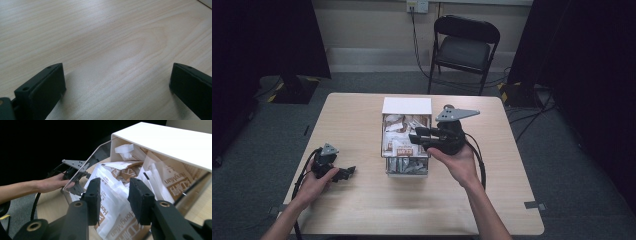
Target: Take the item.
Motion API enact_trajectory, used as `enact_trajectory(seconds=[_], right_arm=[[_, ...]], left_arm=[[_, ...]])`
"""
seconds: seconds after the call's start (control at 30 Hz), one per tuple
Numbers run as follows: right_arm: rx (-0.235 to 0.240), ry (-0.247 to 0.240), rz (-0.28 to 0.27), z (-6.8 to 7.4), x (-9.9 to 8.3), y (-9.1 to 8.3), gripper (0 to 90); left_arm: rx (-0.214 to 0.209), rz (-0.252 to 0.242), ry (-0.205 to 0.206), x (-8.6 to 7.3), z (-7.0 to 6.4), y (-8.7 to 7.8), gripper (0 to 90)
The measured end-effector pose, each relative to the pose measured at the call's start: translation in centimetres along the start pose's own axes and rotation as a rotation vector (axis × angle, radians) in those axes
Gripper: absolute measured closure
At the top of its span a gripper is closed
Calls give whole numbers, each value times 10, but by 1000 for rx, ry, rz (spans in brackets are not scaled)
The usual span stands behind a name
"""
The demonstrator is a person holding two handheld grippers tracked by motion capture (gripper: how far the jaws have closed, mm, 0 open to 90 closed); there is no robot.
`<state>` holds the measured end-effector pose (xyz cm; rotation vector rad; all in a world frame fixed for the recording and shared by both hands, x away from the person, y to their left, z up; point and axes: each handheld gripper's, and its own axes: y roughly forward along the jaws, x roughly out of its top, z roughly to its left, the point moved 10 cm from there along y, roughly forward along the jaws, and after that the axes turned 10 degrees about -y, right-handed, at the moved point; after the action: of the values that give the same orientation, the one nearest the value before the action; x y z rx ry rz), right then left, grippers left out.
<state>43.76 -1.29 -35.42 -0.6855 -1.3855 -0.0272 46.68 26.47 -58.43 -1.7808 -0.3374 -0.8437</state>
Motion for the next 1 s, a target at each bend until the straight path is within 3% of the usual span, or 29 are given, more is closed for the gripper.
enact_trajectory(seconds=[0.27, 0.57, 0.83, 1.0], right_arm=[[4, -3, 34, -1, -5, 8, 675], [54, -21, 69, 9, -11, 11, 706], [97, -32, 64, 16, -10, 11, 728], [84, -42, 89, 14, -13, 11, 727]], left_arm=[[0, -1, 0, 0, 0, 0, 0], [0, 0, 0, 0, 0, 0, 0], [0, -1, 0, 0, 0, 0, 0], [0, 0, 0, 0, 0, 0, 0]])
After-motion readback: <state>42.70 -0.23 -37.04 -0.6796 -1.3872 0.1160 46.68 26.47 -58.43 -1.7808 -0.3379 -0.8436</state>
